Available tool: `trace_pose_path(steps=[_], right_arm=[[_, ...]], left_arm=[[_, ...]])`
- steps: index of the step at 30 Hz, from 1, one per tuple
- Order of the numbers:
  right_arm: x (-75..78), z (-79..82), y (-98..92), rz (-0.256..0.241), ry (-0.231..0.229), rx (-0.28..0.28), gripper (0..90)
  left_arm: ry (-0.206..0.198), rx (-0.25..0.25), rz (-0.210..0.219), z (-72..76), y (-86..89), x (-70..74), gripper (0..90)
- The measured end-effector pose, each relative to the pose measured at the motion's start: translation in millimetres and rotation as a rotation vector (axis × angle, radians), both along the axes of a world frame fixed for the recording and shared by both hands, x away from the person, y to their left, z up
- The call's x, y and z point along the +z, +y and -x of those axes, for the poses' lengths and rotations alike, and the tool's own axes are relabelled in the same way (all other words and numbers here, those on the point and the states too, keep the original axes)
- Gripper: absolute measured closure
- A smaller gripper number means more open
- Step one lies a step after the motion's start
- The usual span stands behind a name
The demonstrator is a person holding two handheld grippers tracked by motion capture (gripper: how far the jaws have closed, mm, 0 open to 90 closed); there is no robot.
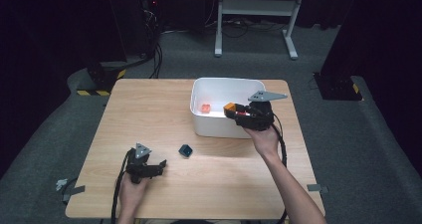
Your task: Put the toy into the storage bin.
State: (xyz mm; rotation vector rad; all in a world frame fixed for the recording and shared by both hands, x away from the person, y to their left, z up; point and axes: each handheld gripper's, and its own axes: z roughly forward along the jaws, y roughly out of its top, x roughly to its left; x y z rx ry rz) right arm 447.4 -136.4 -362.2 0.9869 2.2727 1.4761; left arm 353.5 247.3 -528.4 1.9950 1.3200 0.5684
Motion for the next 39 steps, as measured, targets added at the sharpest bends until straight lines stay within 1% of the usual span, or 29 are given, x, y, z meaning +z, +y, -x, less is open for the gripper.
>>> trace_pose_path(steps=[7,11,17,21,24,25,27,28,32,35,39], right_arm=[[0.2,-13.1,-4.2,-0.012,0.03,-0.028,58.3],[0.3,-20.0,-4.1,-0.004,0.032,-0.042,58.3],[-2.4,-30.7,-5.8,0.02,0.052,-0.074,58.2],[-4.1,-36.6,-7.9,0.036,0.053,-0.103,57.9],[-8.2,-42.2,-9.3,0.053,0.069,-0.126,57.7],[-9.3,-43.4,-9.7,0.055,0.073,-0.129,57.1],[-12.4,-47.0,-10.8,0.051,0.085,-0.129,49.7],[-13.3,-47.8,-10.9,0.052,0.089,-0.13,48.1],[-14.8,-47.9,-11.9,0.054,0.076,-0.138,44.4],[-13.5,-46.0,-12.0,0.05,0.07,-0.139,43.6],[-11.4,-39.1,-9.0,0.052,0.052,-0.123,42.9]], left_arm=[[0.0,0.0,0.0,0.0,0.0,0.0,13.1],[0.0,0.0,0.0,0.0,0.0,0.0,13.1],[0.0,0.001,0.0,0.0,0.0,0.0,13.1],[0.0,0.001,0.001,0.1,-0.1,0.0,13.1],[0.0,0.002,0.001,0.1,-0.1,0.0,13.1],[0.0,0.001,0.0,0.1,0.0,0.0,13.1],[0.0,0.001,-0.001,0.1,0.0,0.0,13.1],[0.0,0.001,0.0,0.1,0.0,0.0,13.1],[0.0,0.0,0.0,0.0,0.0,0.0,13.1],[0.0,0.0,0.0,0.0,0.0,0.0,13.1],[0.0,0.0,0.0,0.0,0.0,0.0,13.1]])
